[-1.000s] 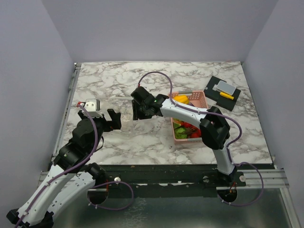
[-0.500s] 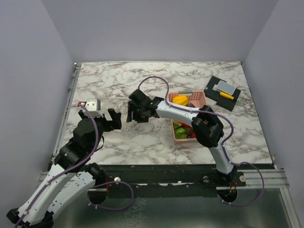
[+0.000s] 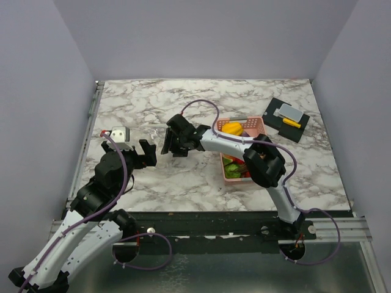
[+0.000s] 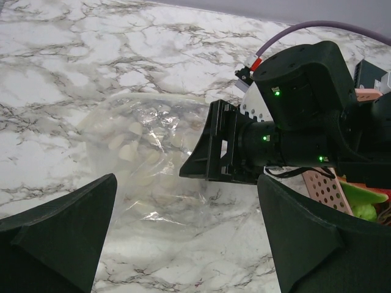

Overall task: Place the food in the zip-top bag and seal the zipper
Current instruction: Pick up the zipper food storage bag at the center of the board.

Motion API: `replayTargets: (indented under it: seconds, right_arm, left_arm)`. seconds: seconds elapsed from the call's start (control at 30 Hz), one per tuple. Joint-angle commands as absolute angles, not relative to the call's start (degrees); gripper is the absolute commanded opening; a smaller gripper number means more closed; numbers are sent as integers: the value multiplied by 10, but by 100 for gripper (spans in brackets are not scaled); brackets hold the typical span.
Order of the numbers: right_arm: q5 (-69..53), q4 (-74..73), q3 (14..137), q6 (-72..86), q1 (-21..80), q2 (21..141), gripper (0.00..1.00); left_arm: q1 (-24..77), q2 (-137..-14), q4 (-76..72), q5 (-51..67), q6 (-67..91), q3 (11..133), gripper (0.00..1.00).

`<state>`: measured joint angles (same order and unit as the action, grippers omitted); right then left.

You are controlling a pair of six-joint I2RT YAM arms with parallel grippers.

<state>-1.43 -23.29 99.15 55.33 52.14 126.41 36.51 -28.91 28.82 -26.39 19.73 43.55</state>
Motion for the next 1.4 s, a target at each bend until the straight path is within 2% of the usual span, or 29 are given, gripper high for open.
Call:
replayTargets:
  seconds: [0.0,0.2,0.47,0.6,0.77,0.8,1.37]
  right_arm:
    - [-18,-213,982,576,511,1286,59]
    - [-5,-214,979,579,504,1292,55]
    - [-2,-195,962,581,494,1287,39]
    - [13,-172,947,580,491,1280,26]
    - [5,-155,940,567,490,1276,2]
    - [4,-150,936,564,490,1271,1]
    - [6,-100,804,427,490,1088,1]
  left_arm:
    - [366,-291,286,-274,198,430,99]
    - [366,-293,287,-272,198,430,99]
    - [365,-295,287,-271,197,429,99]
    - [366,-300,287,-268,198,430,99]
    - [366,-302,287,-266,199,430,99]
    - [366,-301,287,-265,199,430,99]
    - [365,-345,285,-259,185,453,99]
